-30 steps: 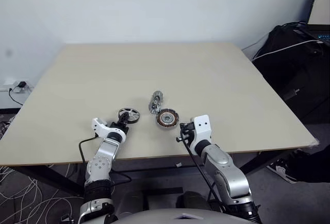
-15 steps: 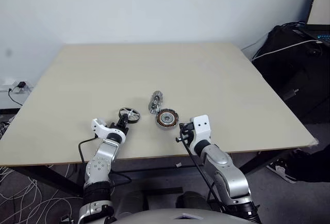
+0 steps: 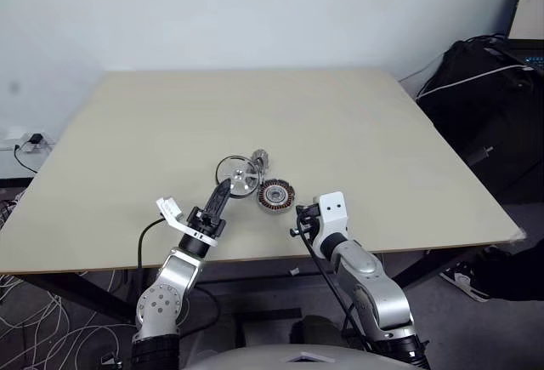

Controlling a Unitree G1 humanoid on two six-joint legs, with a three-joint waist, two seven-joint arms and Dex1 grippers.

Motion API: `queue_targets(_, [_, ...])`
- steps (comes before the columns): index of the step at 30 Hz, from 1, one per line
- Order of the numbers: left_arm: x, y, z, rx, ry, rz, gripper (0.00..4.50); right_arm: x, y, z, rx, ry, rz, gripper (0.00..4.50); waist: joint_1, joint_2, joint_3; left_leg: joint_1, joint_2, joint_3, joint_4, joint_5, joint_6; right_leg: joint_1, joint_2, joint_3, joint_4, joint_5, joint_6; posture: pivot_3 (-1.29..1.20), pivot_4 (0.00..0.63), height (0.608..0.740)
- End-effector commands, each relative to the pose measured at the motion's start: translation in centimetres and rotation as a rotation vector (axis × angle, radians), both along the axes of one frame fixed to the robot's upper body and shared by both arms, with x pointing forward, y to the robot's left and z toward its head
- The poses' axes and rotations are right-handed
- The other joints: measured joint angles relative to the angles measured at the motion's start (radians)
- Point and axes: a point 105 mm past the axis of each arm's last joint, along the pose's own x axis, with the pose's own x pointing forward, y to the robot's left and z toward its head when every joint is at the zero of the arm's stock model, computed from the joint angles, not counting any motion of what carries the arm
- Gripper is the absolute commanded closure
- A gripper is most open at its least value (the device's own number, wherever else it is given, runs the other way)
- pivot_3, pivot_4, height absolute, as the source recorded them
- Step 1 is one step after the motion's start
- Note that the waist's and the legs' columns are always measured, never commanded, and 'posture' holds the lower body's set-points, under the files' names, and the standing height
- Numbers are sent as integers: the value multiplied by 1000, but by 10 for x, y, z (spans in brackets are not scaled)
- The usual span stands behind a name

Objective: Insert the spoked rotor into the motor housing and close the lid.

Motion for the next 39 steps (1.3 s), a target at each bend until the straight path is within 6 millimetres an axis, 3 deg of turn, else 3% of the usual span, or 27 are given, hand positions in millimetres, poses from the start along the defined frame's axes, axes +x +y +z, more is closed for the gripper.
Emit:
queue_targets(1, [3, -18, 20, -49, -57, -83, 4096, 5, 1, 16, 22, -58, -2, 4500, 0, 0, 0, 0, 0, 0, 0, 0, 0, 0, 0, 0, 0, -1, 2, 0, 0, 740])
queue_targets(8, [23, -54, -7, 102, 110, -169, 4096, 5, -1, 18, 25, -67, -11, 4500, 3, 0, 0, 0, -1, 0, 0, 0, 0, 1, 4, 0, 0, -1, 2, 0, 0, 740])
queue_targets(16, [42, -87, -10, 129, 158, -205, 4096, 4, -2, 19, 24, -72, -20, 4500, 2, 0, 0, 0, -1, 0, 0, 0, 0, 1, 6, 0, 0, 0, 0, 0, 0, 740])
queue_targets(39, [43, -107, -34, 59, 299, -240, 4096, 1, -5, 20, 16, -78, -34, 4500, 3, -1, 0, 0, -1, 0, 1, 0, 0, 1, 6, 0, 0, 1, -2, 0, 0, 740])
